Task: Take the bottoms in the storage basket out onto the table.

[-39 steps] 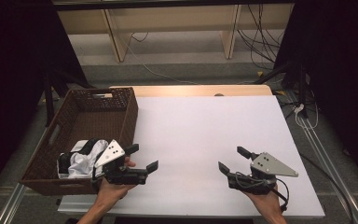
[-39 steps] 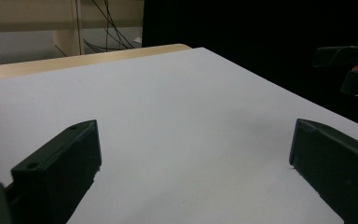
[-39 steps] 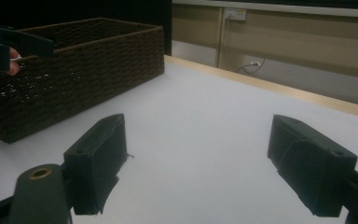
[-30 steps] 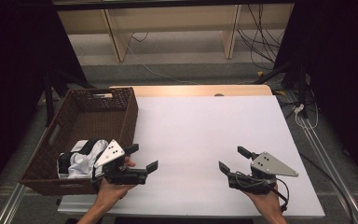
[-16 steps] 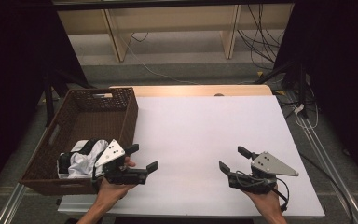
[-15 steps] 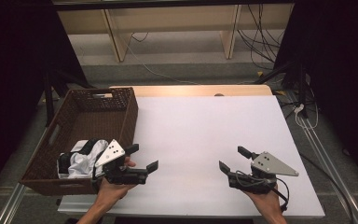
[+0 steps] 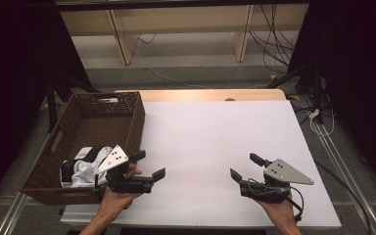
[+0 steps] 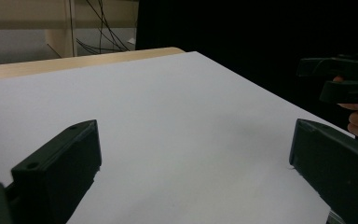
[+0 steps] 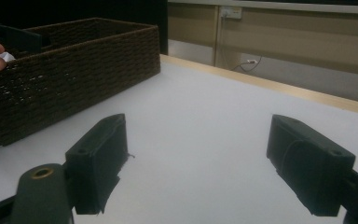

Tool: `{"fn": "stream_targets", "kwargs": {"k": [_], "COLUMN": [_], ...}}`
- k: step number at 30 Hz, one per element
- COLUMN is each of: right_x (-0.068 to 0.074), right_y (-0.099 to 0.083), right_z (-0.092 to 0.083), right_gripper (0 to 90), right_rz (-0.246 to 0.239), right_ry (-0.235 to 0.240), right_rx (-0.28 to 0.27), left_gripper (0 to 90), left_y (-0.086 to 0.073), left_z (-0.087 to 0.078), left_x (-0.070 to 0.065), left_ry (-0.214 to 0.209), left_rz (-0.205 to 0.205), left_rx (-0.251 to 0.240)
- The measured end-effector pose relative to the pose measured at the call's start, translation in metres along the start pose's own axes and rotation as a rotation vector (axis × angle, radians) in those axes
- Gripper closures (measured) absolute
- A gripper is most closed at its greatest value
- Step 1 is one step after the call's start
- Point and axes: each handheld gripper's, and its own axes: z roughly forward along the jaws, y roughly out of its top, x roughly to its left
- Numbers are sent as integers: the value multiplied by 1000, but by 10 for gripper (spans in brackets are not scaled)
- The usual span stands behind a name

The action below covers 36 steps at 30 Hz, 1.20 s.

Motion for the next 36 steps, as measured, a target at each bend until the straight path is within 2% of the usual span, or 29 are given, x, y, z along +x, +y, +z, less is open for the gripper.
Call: {"fn": "stream_targets", "kwargs": {"k": [4, 9, 13, 24, 36], "right_x": [0, 1, 1, 1, -3], "right_y": [0, 0, 0, -1, -1], "right_z": [0, 0, 0, 3, 5], "right_gripper": [215, 215, 216, 216, 216], "right_rz": [1, 2, 4, 7, 12], "right_ry": [1, 1, 1, 4, 0], "right_rx": [2, 2, 0, 6, 11], "left_gripper": [19, 19, 19, 19, 20], "left_y": [3, 8, 11, 22, 42], "left_z": [-2, -3, -4, 0, 9], "left_x": [1, -1, 0, 6, 22], "left_ry": [10, 37, 43, 55, 114], "left_rz": [3, 38, 45, 36, 34], "left_rx": [1, 14, 27, 70, 137]}}
